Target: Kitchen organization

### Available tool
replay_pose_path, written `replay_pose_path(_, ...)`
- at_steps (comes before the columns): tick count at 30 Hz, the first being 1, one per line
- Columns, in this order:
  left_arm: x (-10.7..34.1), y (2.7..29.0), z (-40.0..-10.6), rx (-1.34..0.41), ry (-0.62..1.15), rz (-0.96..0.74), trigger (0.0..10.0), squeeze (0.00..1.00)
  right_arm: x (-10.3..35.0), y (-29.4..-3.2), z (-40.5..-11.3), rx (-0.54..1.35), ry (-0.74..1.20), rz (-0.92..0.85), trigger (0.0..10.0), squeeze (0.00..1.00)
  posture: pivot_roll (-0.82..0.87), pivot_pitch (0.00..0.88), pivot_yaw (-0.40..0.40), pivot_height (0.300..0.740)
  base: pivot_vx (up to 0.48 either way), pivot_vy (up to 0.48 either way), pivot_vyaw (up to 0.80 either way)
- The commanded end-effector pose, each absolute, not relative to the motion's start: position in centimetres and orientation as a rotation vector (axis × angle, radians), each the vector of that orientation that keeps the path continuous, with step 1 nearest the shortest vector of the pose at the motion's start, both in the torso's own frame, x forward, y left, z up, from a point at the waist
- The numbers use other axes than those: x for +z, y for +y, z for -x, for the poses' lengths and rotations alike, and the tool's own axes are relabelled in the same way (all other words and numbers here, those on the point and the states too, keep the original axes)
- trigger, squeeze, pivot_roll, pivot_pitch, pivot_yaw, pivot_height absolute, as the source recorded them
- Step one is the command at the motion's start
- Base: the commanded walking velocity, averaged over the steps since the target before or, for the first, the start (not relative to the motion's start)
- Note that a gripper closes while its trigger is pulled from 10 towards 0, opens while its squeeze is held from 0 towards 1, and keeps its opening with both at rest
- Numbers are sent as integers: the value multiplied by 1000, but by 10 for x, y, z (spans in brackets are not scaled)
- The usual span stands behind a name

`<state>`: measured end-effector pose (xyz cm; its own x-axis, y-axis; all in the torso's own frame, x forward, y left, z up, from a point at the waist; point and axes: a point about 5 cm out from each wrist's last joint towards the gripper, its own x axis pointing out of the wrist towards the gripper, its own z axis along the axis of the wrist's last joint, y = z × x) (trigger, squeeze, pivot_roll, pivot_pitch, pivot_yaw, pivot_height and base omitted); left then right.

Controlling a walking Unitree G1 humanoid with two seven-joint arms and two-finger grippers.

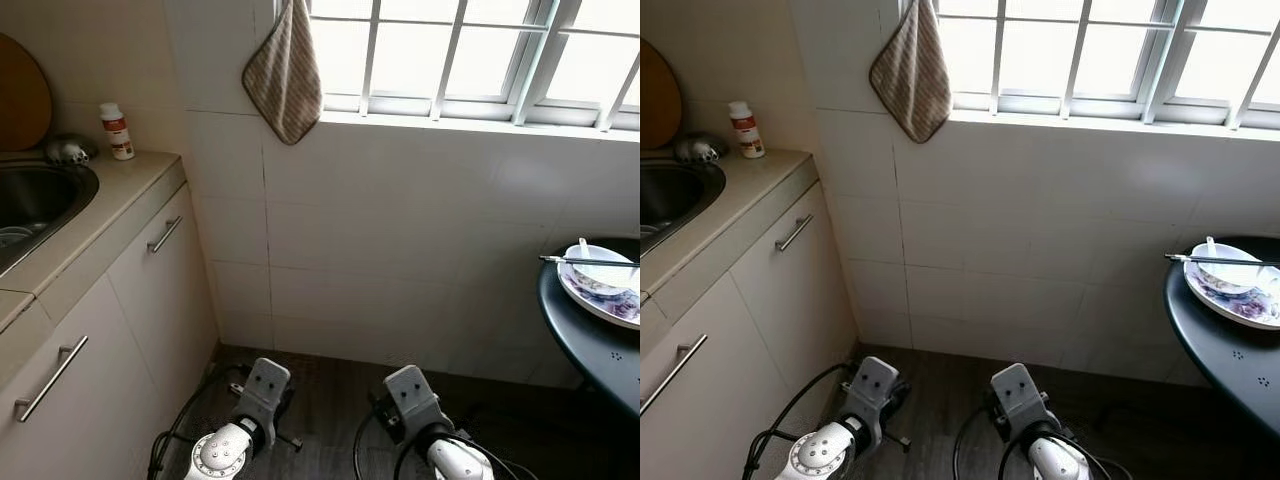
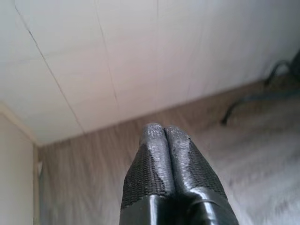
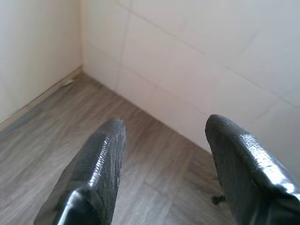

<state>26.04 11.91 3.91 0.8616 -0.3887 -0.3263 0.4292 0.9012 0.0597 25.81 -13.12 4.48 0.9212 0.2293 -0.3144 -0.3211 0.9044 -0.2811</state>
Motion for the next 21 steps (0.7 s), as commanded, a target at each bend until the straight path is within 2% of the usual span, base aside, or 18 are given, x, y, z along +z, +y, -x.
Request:
replay_pose_path(1,51,123,-261,-396,211,-101,10000,0,60,-137,-262,205,181,337,10000,0,-14,0,-21,740,0,0,0)
replay_pose_path(7,54,122,-260,-414,193,-39,10000,0,58,-134,-261,237,189,356,10000,0,-12,0,-24,740,0,0,0)
replay_pose_path(10,50,124,-260,-396,201,-45,10000,0,53,-132,-260,253,218,390,10000,0,-12,0,-24,740,0,0,0)
replay_pose_path(16,48,120,-259,-437,202,-69,10000,0,50,-134,-261,238,244,351,10000,0,-8,0,-26,740,0,0,0)
replay_pose_path(21,46,120,-259,-434,214,-69,10000,0,51,-137,-260,201,255,343,10000,0,-8,0,-26,740,0,-480,0)
